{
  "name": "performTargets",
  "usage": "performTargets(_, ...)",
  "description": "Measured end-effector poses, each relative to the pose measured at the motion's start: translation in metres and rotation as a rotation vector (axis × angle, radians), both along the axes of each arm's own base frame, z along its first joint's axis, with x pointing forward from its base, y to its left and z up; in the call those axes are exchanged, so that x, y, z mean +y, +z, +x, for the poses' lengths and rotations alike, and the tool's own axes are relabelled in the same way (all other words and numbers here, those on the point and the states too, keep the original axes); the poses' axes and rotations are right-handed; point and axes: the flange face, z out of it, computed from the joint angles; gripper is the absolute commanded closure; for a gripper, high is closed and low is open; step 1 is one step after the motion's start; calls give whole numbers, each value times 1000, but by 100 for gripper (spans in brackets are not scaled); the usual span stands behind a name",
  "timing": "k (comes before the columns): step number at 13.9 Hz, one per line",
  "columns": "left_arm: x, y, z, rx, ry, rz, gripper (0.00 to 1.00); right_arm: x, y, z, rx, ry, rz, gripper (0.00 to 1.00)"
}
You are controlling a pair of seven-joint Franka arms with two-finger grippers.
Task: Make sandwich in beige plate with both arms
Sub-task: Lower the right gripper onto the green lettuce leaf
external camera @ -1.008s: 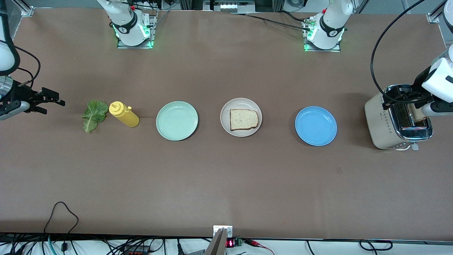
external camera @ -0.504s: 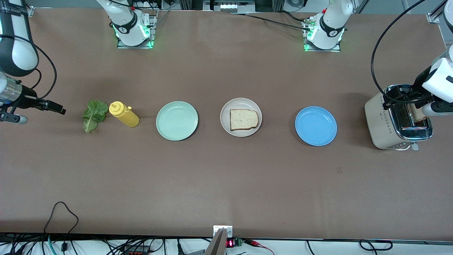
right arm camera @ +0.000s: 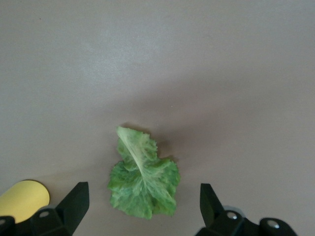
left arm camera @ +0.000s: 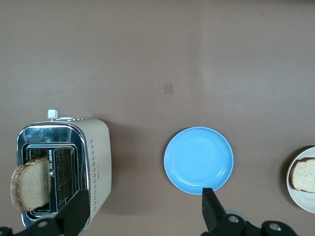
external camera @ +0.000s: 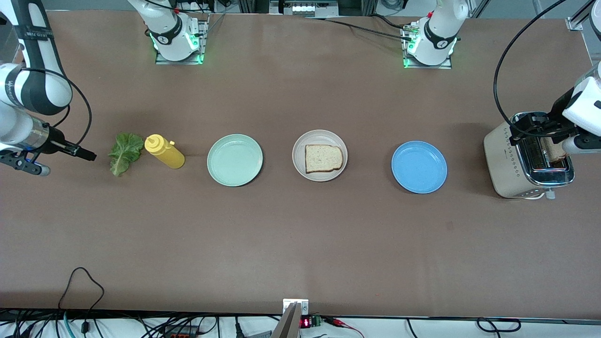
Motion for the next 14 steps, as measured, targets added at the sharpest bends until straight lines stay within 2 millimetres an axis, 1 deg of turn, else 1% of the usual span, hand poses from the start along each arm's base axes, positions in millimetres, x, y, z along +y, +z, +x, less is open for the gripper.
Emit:
performTargets(2, 1, 0, 0, 0, 1, 0, 0, 5, -15, 5, -9, 18, 0, 0)
performTargets(4, 1, 0, 0, 0, 1, 0, 0, 11, -35, 7, -2, 47, -6, 0)
performTargets(9, 1, 0, 0, 0, 1, 0, 0, 20, -77, 2, 47, 88, -2, 0)
performTargets(11, 1, 0, 0, 0, 2, 0, 0, 23, -95, -3, 61, 89, 10, 0)
performTargets(14, 1, 0, 0, 0, 2, 0, 0, 27, -113, -8, 68, 99, 18, 0)
